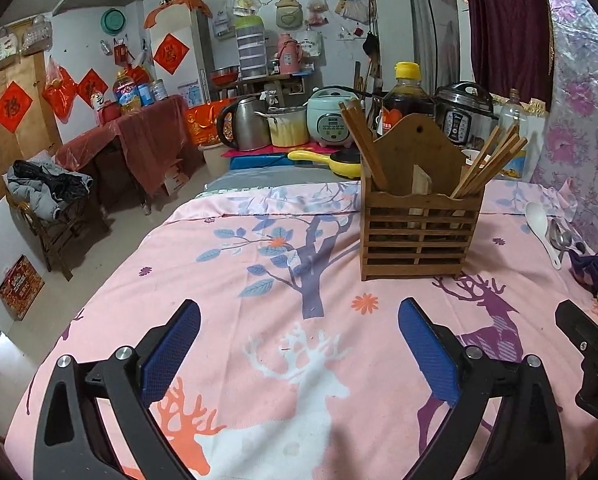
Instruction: Organize utensils
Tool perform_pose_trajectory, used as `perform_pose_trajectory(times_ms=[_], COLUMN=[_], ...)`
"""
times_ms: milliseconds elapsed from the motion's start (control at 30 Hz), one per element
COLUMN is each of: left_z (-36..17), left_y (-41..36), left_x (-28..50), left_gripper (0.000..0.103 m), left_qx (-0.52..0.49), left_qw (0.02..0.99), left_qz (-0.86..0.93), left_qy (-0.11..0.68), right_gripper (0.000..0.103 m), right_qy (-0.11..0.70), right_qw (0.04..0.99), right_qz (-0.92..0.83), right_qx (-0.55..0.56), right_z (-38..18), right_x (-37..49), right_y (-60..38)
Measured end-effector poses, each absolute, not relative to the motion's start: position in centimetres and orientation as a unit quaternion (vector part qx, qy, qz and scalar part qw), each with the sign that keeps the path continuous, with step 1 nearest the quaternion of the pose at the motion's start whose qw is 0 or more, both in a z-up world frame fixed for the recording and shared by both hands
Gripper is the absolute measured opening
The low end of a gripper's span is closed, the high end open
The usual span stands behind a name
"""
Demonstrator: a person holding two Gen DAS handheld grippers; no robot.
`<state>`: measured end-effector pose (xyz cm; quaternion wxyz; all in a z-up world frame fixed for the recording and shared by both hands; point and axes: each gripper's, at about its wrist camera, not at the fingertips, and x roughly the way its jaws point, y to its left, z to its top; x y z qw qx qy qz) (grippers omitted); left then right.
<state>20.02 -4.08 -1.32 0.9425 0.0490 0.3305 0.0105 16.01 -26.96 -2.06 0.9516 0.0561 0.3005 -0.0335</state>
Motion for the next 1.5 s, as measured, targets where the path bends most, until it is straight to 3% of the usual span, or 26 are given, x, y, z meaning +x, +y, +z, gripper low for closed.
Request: perform_pose_trajectory(times_ms=[1500], left_z=[-2.2], left_y=[-4.0], left_x=[18.8], left_gripper=[0.097], left_qx=[0.048], left_qw=[0.940], left_qz=[0.012], left_qy=[0.337], right_gripper=[0.096], right_qy=[0.287], right_qw=[0.956], right_qz=[-0.048], right_qx=[0.021], right_z=[-1.7], right_x=[15.2], right_y=[-25.2])
